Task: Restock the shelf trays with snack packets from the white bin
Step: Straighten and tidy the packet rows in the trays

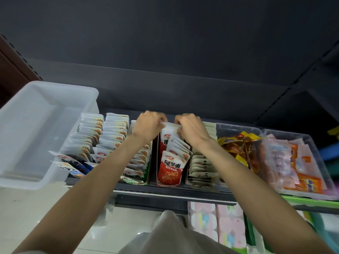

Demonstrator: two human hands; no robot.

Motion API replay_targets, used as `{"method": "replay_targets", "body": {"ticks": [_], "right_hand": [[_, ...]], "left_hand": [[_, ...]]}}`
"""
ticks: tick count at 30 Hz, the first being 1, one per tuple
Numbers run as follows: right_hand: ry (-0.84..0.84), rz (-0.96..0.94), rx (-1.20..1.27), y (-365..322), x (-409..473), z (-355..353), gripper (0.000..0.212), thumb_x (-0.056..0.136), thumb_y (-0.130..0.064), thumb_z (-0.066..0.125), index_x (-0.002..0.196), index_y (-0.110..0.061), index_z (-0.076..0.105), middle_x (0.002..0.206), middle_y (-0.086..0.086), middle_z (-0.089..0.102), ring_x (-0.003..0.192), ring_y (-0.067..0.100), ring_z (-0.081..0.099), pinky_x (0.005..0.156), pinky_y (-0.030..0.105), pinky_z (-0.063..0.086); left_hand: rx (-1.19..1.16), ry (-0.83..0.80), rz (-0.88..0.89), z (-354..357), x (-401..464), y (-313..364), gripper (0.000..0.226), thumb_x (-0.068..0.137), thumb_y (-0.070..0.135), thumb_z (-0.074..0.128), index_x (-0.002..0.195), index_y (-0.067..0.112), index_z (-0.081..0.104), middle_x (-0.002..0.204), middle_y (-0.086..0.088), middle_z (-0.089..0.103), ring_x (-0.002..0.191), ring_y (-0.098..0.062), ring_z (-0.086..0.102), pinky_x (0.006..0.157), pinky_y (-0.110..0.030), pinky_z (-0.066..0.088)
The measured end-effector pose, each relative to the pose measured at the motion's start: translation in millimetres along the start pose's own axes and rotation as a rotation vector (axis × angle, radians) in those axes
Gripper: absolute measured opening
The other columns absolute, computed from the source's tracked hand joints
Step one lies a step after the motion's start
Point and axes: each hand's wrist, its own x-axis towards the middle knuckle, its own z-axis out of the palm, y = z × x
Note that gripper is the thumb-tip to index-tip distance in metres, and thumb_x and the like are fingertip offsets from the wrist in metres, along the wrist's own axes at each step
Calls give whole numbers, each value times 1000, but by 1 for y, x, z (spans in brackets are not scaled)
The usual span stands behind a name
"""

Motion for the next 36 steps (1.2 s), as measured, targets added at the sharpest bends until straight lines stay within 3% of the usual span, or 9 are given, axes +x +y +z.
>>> {"method": "replay_targets", "body": {"ticks": [7, 12, 14, 16, 19, 23, 29, 32, 36], "right_hand": [[27, -3, 124, 15, -15, -23, 29, 88, -28, 65, 112, -13, 58, 109, 4, 60, 94, 20, 61, 81, 30, 44], [-179, -150, -155, 12, -36, -38, 57, 77, -65, 58, 108, -18, 63, 102, -3, 62, 100, 17, 43, 83, 33, 36], [-222, -182, -218, 5, -37, -34, 50, 78, -61, 59, 98, -16, 63, 93, -3, 58, 96, 18, 40, 81, 32, 31], [-204, -190, -209, 0, -33, -29, 29, 84, -44, 62, 92, -16, 64, 87, -3, 58, 97, 21, 43, 78, 31, 27], [-200, -185, -142, -2, -23, -20, 14, 87, -24, 63, 99, -21, 69, 96, 0, 68, 100, 21, 49, 81, 29, 31], [-174, -255, -23, -5, -14, -14, 10, 86, -16, 62, 92, -21, 69, 87, -7, 66, 93, 14, 45, 80, 26, 32], [-70, -225, -36, 8, -12, -14, 17, 91, -23, 56, 103, -17, 68, 96, -6, 67, 94, 16, 46, 89, 27, 36], [-53, -212, -93, 21, -18, -18, 26, 91, -37, 57, 108, -20, 67, 100, -6, 66, 100, 17, 46, 87, 28, 32], [-136, -245, -199, 18, -27, -20, 44, 82, -54, 61, 109, -20, 61, 97, -6, 65, 99, 16, 43, 83, 29, 29]], "left_hand": [[-60, 34, -3, 5, -6, 6, 33, 89, 9, 54, 120, 18, 61, 107, -6, 68, 92, -21, 65, 84, -33, 48], [-634, 204, -171, 1, -56, 32, 43, 93, 11, 51, 134, 21, 46, 129, 4, 51, 112, -1, 49, 94, -10, 40], [-845, 195, -203, 18, -77, 45, 52, 86, 18, 52, 136, 25, 40, 139, 5, 44, 128, -4, 40, 109, -29, 35], [-842, 168, -204, 39, -90, 49, 69, 74, 25, 54, 140, 24, 33, 146, 1, 38, 136, -12, 33, 112, -42, 31], [-741, 131, -255, 60, -98, 46, 94, 65, 40, 62, 147, 19, 21, 148, -1, 33, 138, -15, 28, 112, -43, 31], [-669, 125, -320, 80, -100, 38, 101, 67, 43, 74, 146, 16, 18, 147, -4, 33, 139, -19, 28, 111, -44, 33], [-666, 204, -349, 81, -84, 40, 82, 79, 12, 73, 144, 11, 24, 144, -2, 37, 135, -13, 32, 108, -21, 29], [-671, 195, -332, 84, -79, 39, 81, 82, 8, 68, 147, 11, 20, 149, -4, 33, 138, -13, 28, 112, -22, 25], [-680, 173, -300, 85, -79, 38, 80, 86, 3, 63, 149, 11, 15, 151, -2, 30, 132, 2, 23, 95, 5, 16]]}}
